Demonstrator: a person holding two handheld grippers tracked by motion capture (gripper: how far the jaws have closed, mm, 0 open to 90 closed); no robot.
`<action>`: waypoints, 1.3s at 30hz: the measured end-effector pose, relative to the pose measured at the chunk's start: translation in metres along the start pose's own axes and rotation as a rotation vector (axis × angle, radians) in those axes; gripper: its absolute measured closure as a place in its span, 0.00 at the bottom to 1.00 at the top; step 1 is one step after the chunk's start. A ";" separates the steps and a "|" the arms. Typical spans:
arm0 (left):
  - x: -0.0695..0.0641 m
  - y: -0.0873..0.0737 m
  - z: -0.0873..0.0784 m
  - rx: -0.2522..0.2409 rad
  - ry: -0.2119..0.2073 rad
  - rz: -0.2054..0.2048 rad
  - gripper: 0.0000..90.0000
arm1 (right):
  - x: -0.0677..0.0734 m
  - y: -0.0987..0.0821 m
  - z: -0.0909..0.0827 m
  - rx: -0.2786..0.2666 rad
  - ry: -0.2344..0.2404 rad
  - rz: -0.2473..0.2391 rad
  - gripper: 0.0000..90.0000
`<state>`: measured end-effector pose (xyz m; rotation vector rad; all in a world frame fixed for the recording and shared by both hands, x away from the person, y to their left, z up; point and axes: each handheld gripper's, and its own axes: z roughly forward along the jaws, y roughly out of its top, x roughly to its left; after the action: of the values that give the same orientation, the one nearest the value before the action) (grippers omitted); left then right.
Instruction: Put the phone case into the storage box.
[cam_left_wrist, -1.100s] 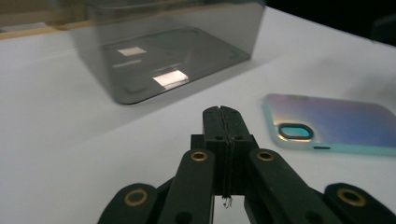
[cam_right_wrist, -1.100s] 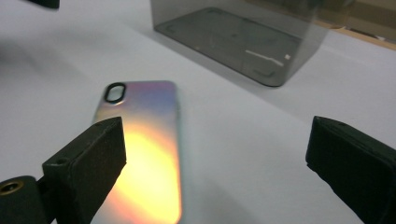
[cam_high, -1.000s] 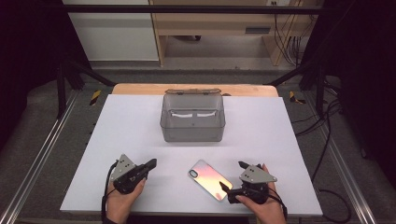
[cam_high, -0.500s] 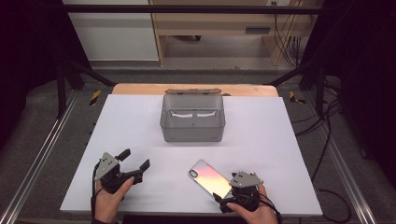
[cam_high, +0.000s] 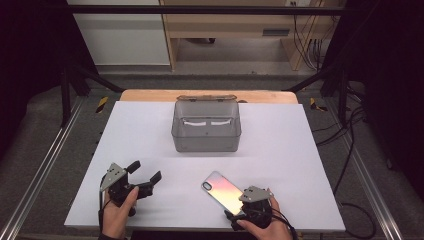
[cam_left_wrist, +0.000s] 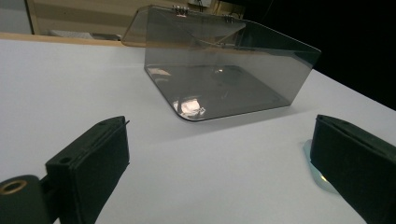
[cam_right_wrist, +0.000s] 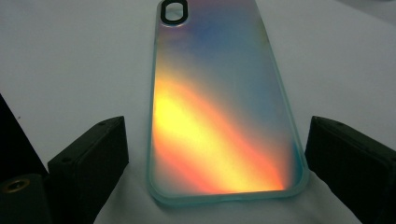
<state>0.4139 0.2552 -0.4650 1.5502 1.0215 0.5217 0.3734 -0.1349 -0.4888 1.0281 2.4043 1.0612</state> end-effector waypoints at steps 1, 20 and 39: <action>0.000 0.000 0.000 0.000 0.000 0.000 0.05 | 0.000 0.000 0.000 0.003 0.000 0.002 0.07; -0.005 -0.001 0.002 0.009 -0.024 0.003 0.05 | -0.002 -0.003 0.002 0.022 -0.001 0.010 0.12; -0.006 -0.001 0.003 0.012 -0.032 0.006 0.05 | -0.003 -0.002 0.000 0.022 -0.015 0.010 0.18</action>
<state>0.4126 0.2482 -0.4654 1.5682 0.9979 0.4943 0.3743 -0.1381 -0.4908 1.0533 2.4062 1.0286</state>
